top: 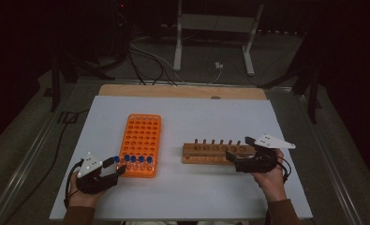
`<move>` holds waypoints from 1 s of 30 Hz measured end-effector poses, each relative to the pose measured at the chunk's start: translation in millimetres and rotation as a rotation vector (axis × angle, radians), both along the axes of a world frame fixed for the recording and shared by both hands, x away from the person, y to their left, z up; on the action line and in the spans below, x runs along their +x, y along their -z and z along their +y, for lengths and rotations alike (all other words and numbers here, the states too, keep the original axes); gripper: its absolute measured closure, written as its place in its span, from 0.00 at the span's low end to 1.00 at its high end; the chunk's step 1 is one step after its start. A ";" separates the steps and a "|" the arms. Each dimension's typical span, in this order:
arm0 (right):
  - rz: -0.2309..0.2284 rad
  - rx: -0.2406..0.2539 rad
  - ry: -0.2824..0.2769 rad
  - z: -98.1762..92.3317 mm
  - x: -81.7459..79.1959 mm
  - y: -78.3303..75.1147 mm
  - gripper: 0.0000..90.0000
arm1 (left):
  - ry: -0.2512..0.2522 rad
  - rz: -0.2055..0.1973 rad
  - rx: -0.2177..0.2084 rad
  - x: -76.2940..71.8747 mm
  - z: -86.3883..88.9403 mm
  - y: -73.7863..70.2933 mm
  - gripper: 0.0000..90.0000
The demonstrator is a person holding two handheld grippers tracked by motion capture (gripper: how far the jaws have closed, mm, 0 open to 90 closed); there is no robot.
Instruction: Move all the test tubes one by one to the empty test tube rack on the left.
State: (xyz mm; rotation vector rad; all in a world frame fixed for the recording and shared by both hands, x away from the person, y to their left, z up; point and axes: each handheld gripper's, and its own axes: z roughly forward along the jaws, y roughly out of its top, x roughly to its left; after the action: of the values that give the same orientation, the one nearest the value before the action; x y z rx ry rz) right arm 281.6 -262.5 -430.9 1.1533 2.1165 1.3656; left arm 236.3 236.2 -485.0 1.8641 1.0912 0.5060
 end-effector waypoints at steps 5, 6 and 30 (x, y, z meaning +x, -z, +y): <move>-0.012 0.009 0.009 -7.9 -4.9 3.2 0.02 | -0.020 -0.030 -0.034 -2.5 4.4 -6.2 0.31; -0.014 0.011 0.012 -9.0 -5.6 3.5 0.02 | -0.025 -0.039 -0.041 -3.1 5.6 -8.0 0.29; -0.128 0.045 0.066 -34.1 -26.3 20.6 0.02 | -0.216 -0.220 -0.115 -14.2 38.0 -40.2 0.02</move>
State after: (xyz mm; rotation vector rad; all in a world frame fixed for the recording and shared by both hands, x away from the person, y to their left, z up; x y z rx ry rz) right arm 255.4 -296.6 -451.5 1.1113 1.9511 1.4243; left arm 222.1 274.1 -444.8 1.5591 1.1524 0.7384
